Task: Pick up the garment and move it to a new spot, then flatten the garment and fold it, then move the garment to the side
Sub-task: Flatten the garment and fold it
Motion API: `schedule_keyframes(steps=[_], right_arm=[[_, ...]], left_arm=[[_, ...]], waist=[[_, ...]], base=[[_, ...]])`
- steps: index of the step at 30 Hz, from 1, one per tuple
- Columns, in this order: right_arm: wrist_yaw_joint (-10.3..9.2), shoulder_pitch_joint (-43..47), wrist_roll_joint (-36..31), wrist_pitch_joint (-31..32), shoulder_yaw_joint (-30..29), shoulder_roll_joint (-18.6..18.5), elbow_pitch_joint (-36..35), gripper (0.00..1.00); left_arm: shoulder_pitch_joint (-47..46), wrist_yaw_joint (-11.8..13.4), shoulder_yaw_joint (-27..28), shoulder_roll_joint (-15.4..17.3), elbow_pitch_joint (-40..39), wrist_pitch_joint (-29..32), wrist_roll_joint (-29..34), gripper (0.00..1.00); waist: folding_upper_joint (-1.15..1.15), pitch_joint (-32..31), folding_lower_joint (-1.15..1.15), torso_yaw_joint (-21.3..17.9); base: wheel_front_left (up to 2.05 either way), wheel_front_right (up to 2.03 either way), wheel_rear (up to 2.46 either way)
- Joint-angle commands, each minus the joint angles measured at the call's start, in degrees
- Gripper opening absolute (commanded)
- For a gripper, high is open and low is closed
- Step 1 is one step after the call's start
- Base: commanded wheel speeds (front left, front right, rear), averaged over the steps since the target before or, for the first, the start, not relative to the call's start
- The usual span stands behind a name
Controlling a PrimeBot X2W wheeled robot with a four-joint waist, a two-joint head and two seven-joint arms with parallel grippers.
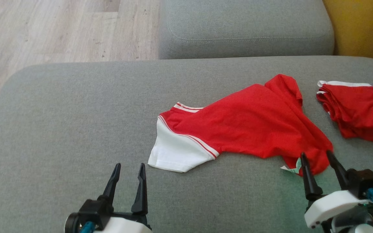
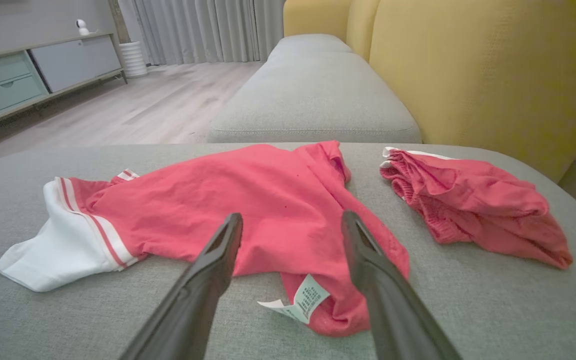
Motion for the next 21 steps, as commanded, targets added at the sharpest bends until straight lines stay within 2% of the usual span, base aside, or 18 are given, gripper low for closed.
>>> schedule_keyframes(steps=[1,13,21], right_arm=[[-0.04,-1.22,0.58,-0.73,1.74,-0.35,-2.26,1.0],[-0.04,-1.36,-0.26,-0.56,0.91,-0.34,-0.43,1.0],[-0.04,-6.79,-6.17,0.05,-4.62,-0.34,12.59,1.0]], left_arm=[[-1.42,-0.23,1.9,0.08,-1.34,-0.63,-0.21,1.0],[-1.48,-0.36,1.66,0.04,-1.29,-0.68,0.1,1.0],[-2.71,0.04,2.17,0.47,-2.21,-0.68,0.45,1.0]], waist=[[0.0,-0.12,0.01,0.01],[0.0,0.38,0.01,0.57],[0.0,3.13,0.01,2.06]], base=[[0.0,0.0,0.0],[0.0,0.0,0.0],[0.0,0.0,0.0]])
